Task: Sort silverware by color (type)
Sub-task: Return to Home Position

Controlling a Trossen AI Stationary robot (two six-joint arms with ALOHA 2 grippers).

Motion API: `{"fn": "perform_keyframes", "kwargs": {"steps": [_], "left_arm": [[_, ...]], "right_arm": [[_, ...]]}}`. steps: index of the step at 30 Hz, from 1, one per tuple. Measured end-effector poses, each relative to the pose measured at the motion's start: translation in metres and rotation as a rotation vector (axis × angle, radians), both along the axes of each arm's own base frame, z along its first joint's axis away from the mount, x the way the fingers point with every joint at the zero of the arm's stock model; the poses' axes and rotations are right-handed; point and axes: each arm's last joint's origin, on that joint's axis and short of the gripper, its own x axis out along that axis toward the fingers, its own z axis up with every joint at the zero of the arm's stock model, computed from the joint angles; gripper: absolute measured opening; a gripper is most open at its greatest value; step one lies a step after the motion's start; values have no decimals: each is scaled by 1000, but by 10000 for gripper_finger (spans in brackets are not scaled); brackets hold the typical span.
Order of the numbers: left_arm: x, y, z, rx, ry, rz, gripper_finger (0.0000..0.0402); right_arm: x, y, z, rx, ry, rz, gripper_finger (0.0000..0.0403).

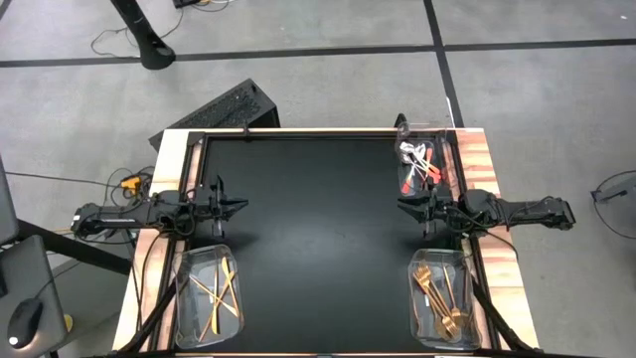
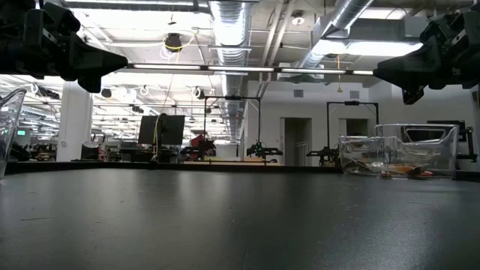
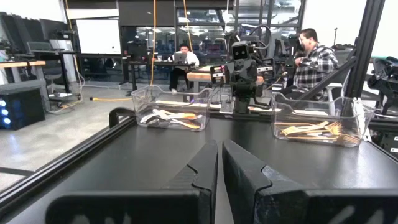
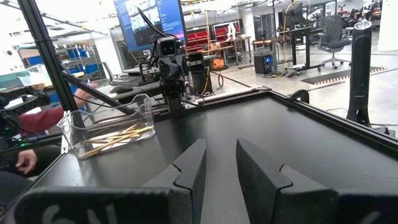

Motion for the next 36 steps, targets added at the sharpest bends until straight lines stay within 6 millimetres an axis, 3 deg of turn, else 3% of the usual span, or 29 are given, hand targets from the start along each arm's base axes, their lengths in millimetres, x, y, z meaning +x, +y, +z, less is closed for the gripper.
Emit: {"fn": "perform_keyframes", "kwargs": {"steps": [36], "left_arm": [[0, -2, 0, 0, 0, -18, 15]], "right_arm": [[0, 0, 0, 0, 0, 0, 111]]}}
